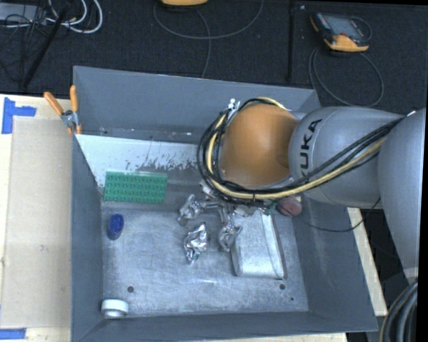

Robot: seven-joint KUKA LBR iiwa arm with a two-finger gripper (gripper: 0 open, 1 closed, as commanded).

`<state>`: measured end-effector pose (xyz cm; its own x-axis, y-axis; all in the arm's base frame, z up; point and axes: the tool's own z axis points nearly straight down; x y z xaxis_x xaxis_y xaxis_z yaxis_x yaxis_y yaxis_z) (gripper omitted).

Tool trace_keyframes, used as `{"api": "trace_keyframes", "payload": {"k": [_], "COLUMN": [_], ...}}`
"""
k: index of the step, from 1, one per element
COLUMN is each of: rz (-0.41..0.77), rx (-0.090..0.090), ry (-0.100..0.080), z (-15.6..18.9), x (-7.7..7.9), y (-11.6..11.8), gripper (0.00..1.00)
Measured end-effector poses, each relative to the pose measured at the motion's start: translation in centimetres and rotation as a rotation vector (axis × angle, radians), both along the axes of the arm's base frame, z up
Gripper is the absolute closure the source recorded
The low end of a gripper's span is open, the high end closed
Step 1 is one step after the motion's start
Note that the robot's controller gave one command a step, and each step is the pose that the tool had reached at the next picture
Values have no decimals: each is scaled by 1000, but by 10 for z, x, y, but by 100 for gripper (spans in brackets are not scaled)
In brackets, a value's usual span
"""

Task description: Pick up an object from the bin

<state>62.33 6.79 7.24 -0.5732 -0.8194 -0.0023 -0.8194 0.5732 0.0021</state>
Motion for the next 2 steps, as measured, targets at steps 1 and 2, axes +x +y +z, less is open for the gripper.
{"api": "trace_keyframes", "payload": {"k": [1,2], "rz": [-5,-7], "rx": [-1,-4], "ry": [1,1], "z": [1,3], "x": [0,1], "y": [1,-1], "gripper": [0,100]}}
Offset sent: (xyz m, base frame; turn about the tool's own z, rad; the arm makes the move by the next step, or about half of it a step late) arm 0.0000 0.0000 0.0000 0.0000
